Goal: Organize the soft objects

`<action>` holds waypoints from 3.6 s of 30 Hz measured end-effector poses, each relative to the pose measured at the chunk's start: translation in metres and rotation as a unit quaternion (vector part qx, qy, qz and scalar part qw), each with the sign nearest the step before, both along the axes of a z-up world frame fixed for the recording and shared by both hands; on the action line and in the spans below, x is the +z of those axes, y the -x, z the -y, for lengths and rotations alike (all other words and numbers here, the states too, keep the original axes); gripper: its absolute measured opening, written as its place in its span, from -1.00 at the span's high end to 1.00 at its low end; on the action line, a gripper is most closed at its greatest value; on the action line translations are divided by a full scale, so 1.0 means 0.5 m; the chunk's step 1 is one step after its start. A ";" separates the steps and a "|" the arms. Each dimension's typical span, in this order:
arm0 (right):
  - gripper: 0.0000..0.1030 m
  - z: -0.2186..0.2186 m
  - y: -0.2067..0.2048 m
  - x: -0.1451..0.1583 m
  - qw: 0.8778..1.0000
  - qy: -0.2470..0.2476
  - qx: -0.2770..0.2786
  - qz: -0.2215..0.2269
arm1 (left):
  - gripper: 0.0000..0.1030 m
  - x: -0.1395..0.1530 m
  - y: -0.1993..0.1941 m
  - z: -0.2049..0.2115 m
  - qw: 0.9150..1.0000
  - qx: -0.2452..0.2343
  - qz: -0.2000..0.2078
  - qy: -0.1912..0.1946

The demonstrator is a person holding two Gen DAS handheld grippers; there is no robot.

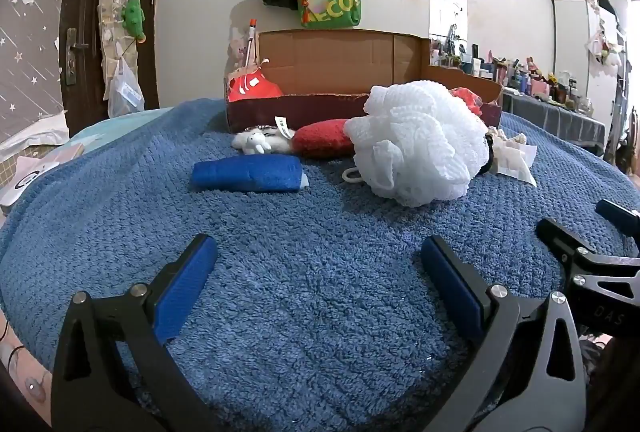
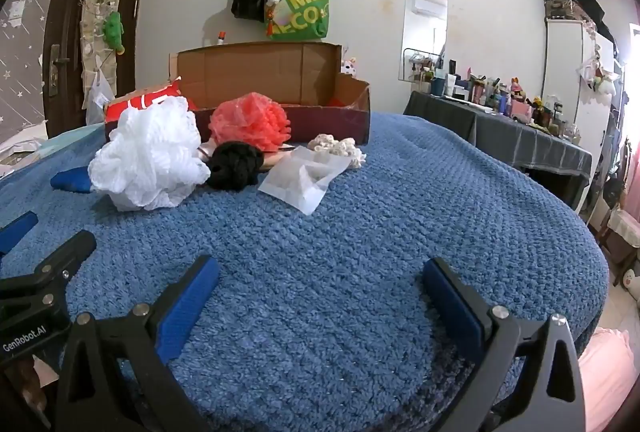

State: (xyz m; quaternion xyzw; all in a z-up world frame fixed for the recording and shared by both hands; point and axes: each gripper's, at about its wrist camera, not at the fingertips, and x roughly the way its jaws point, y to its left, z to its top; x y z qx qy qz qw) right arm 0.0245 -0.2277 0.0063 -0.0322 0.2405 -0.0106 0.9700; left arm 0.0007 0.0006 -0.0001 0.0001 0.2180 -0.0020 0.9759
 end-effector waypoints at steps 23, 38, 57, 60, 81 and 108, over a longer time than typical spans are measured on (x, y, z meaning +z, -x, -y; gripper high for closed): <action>-1.00 0.000 -0.001 0.000 1.000 0.000 0.000 -0.001 | -1.00 -0.002 -0.003 -0.004 1.000 0.000 -0.002 0.002; -1.00 0.000 -0.001 0.000 1.000 0.000 0.000 -0.001 | -1.00 -0.002 -0.003 -0.005 1.000 0.000 -0.001 0.002; -1.00 0.000 -0.001 0.000 1.000 0.000 0.000 -0.001 | -1.00 -0.002 -0.003 -0.005 1.000 0.000 -0.002 0.002; -1.00 0.000 -0.001 0.000 1.000 0.000 0.000 -0.001 | -1.00 -0.002 -0.003 -0.006 1.000 0.000 -0.001 0.002; -1.00 0.000 -0.002 0.007 1.000 0.000 0.006 -0.003 | -1.00 0.001 -0.028 -0.009 1.000 -0.008 -0.017 0.003; -1.00 0.007 -0.195 0.087 0.993 -0.003 0.021 -0.117 | -1.00 0.080 -0.211 -0.103 0.986 -0.015 -0.165 -0.009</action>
